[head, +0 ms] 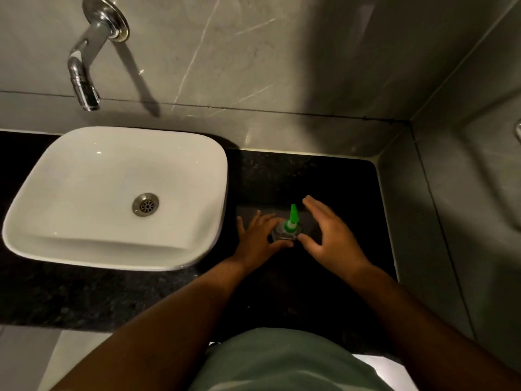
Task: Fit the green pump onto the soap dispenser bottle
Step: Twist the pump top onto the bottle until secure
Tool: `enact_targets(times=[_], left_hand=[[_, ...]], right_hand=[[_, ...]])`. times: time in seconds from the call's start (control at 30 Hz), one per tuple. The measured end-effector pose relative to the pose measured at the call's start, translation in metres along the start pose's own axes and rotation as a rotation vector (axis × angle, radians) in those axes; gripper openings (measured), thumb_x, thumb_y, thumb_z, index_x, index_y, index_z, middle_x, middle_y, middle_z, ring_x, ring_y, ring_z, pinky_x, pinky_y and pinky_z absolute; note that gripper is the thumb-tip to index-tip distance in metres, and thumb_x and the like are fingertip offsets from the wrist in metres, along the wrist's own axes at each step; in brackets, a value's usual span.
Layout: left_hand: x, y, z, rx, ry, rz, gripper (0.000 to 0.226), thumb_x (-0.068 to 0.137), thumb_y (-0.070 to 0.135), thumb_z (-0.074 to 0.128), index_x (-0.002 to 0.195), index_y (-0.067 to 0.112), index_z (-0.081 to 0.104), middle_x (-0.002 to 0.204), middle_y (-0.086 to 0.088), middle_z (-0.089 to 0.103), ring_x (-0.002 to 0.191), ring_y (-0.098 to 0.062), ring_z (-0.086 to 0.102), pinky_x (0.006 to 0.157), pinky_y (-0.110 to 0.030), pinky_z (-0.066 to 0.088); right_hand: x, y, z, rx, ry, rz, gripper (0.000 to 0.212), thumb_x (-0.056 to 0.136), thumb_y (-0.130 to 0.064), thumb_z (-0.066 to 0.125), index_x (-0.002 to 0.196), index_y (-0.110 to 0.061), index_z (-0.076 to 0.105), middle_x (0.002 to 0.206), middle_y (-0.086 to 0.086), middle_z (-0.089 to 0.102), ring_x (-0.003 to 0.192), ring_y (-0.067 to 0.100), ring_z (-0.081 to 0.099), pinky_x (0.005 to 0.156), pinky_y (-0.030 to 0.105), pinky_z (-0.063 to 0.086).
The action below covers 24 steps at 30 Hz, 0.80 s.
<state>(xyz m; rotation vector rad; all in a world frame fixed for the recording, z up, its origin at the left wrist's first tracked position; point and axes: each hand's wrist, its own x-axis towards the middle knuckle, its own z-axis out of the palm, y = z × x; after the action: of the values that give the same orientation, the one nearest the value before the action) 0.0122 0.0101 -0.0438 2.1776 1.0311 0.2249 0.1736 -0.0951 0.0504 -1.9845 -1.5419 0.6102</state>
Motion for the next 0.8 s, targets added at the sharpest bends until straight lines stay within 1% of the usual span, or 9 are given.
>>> enact_targets(times=[0.1, 0.17, 0.3, 0.4, 0.47, 0.53, 0.6, 0.7, 0.8], left_hand=[[-0.004, 0.003, 0.001, -0.043, 0.004, -0.02, 0.06, 0.076, 0.065, 0.062, 0.129, 0.039, 0.047, 0.146, 0.008, 0.04, 0.144, -0.017, 0.012, 0.106, -0.056, -0.017], [-0.003, 0.003, 0.002, -0.046, 0.003, -0.025, 0.06, 0.076, 0.066, 0.062, 0.127, 0.039, 0.048, 0.143, 0.009, 0.043, 0.143, -0.018, 0.014, 0.106, -0.056, -0.018], [0.001, 0.0, 0.002, -0.069, -0.008, -0.01, 0.057, 0.073, 0.07, 0.061, 0.121, 0.043, 0.049, 0.139, 0.011, 0.045, 0.143, -0.02, 0.013, 0.104, -0.056, -0.022], [0.005, -0.002, 0.002, -0.058, -0.037, -0.004, 0.058, 0.068, 0.073, 0.057, 0.12, 0.049, 0.046, 0.137, 0.011, 0.047, 0.144, -0.021, 0.011, 0.103, -0.059, -0.021], [0.006, -0.002, 0.003, -0.048, -0.045, 0.003, 0.059, 0.067, 0.075, 0.053, 0.121, 0.051, 0.044, 0.138, 0.01, 0.047, 0.144, -0.022, 0.011, 0.103, -0.061, -0.02], [0.007, -0.001, 0.005, -0.045, -0.056, -0.004, 0.059, 0.067, 0.077, 0.051, 0.12, 0.051, 0.045, 0.139, 0.009, 0.046, 0.144, -0.022, 0.011, 0.103, -0.06, -0.021], [0.006, 0.0, 0.005, -0.047, -0.047, -0.008, 0.06, 0.068, 0.077, 0.051, 0.121, 0.048, 0.047, 0.139, 0.007, 0.046, 0.144, -0.022, 0.012, 0.103, -0.058, -0.021], [0.005, 0.002, 0.003, -0.066, -0.04, 0.003, 0.06, 0.069, 0.076, 0.052, 0.122, 0.046, 0.048, 0.138, 0.007, 0.047, 0.143, -0.023, 0.012, 0.103, -0.056, -0.022], [0.004, 0.003, 0.002, -0.074, -0.042, 0.008, 0.057, 0.071, 0.074, 0.054, 0.121, 0.048, 0.047, 0.139, 0.007, 0.046, 0.144, -0.023, 0.011, 0.102, -0.055, -0.023]], right_hand=[[0.011, -0.016, -0.023, -0.217, -0.128, -0.252, 0.058, 0.083, -0.016, 0.066, 0.139, -0.016, 0.049, 0.148, 0.005, 0.047, 0.134, 0.022, 0.045, 0.112, 0.033, 0.033], [0.023, -0.029, -0.032, -0.432, -0.24, -0.332, 0.049, 0.086, -0.02, 0.064, 0.134, -0.017, 0.056, 0.146, 0.004, 0.05, 0.129, 0.024, 0.051, 0.108, 0.037, 0.04], [0.043, -0.055, -0.045, -0.849, -0.323, -0.384, 0.034, 0.086, -0.038, 0.058, 0.119, -0.029, 0.063, 0.129, -0.003, 0.06, 0.112, 0.024, 0.058, 0.091, 0.037, 0.046], [0.051, -0.07, -0.048, -0.925, -0.391, -0.296, 0.025, 0.086, -0.041, 0.054, 0.098, -0.025, 0.069, 0.101, 0.001, 0.067, 0.095, 0.026, 0.063, 0.078, 0.037, 0.049], [0.055, -0.078, -0.046, -0.796, -0.413, -0.003, 0.027, 0.083, -0.045, 0.061, 0.088, -0.02, 0.071, 0.089, 0.003, 0.069, 0.084, 0.025, 0.065, 0.071, 0.036, 0.053], [0.058, -0.08, -0.041, -0.594, -0.395, 0.296, 0.032, 0.08, -0.045, 0.069, 0.087, -0.014, 0.072, 0.085, 0.007, 0.07, 0.08, 0.025, 0.066, 0.074, 0.037, 0.057], [0.059, -0.079, -0.037, -0.347, -0.337, 0.482, 0.035, 0.08, -0.04, 0.073, 0.087, -0.006, 0.072, 0.083, 0.013, 0.073, 0.079, 0.027, 0.069, 0.075, 0.038, 0.059], [0.052, -0.078, -0.034, 0.054, -0.232, 0.689, 0.03, 0.083, -0.027, 0.074, 0.091, 0.001, 0.071, 0.077, 0.019, 0.074, 0.061, 0.024, 0.066, 0.05, 0.03, 0.05], [0.047, -0.076, -0.032, 0.148, -0.183, 0.743, 0.025, 0.085, -0.024, 0.073, 0.093, -0.001, 0.071, 0.071, 0.015, 0.074, 0.055, 0.017, 0.064, 0.04, 0.022, 0.043]])
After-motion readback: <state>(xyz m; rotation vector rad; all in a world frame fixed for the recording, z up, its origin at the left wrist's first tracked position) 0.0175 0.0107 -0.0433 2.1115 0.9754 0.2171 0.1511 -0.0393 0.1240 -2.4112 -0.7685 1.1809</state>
